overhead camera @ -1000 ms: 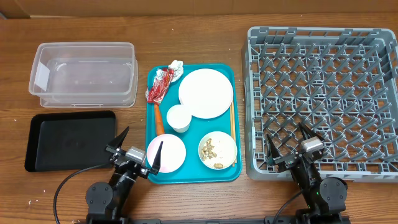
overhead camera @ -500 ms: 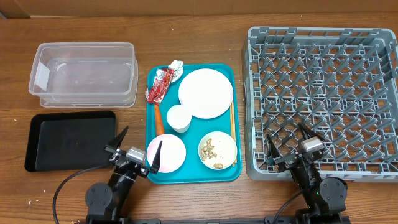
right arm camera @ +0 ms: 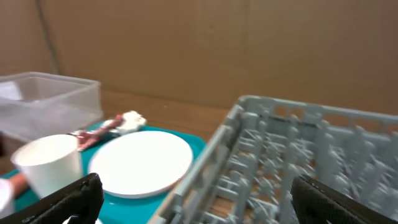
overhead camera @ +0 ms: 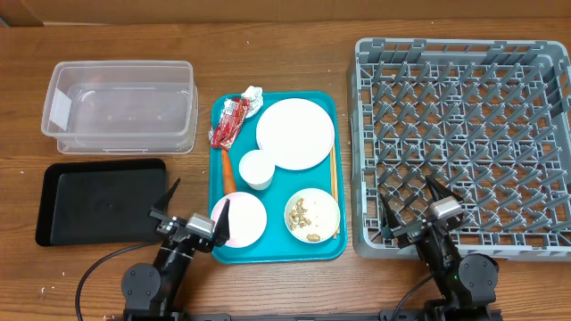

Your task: Sort waste into correct bins and load items into the dishwasher

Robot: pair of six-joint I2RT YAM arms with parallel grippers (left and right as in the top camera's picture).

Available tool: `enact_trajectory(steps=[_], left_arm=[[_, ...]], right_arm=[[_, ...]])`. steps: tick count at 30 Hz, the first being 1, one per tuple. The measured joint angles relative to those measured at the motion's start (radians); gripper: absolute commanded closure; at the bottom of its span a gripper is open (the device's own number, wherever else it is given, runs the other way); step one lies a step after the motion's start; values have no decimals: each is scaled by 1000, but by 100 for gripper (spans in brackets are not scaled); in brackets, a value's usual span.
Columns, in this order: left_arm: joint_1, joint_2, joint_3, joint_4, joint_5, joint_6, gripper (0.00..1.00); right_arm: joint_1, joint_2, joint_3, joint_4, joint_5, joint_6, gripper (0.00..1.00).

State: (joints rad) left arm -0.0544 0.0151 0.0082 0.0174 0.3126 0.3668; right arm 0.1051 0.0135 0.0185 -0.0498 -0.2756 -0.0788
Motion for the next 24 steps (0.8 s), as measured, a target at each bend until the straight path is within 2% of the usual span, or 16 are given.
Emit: enact_trajectory(steps=[4, 6, 9, 13, 17, 24], left_arm=[[0, 0, 0, 140, 121, -14, 0], [0, 0, 2, 208, 158, -74, 0], [0, 0, 27, 205, 177, -181, 0], [0, 6, 146, 122, 189, -287, 0], [0, 55, 349, 23, 194, -336, 0], [0, 273, 715, -326, 213, -391, 0]], right_arm=[[0, 0, 3, 9, -119, 13, 0], [0, 0, 24, -5, -150, 35, 0], [0, 6, 110, -62, -165, 54, 0], [0, 71, 317, -218, -134, 66, 0], [0, 221, 534, -357, -74, 72, 0], [0, 615, 895, -539, -42, 79, 0]])
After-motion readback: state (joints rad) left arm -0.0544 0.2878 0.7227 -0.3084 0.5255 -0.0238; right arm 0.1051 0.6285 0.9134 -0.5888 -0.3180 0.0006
